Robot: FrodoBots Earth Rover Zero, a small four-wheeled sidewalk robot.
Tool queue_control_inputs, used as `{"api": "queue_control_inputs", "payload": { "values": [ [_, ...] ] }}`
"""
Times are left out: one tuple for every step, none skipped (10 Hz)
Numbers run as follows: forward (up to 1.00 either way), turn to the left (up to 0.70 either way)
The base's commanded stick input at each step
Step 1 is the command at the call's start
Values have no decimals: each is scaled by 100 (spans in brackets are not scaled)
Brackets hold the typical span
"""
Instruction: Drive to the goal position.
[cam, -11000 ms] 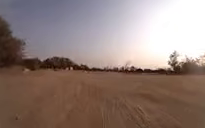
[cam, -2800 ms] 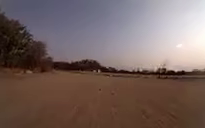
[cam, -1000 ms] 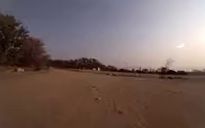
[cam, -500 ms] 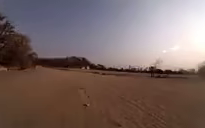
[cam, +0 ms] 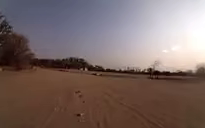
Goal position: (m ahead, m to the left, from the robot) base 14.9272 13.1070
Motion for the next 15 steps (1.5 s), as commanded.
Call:
{"api": "queue_control_inputs", "payload": {
  "values": [
    [70, 0],
    [70, 0],
    [70, 0],
    [70, 0],
    [70, 0],
    [70, 0],
    [70, 0],
    [70, 0],
    [70, 0],
    [70, 0],
    [70, 0],
    [70, 0],
    [70, 0],
    [70, 0],
    [70, 0]
  ]
}}
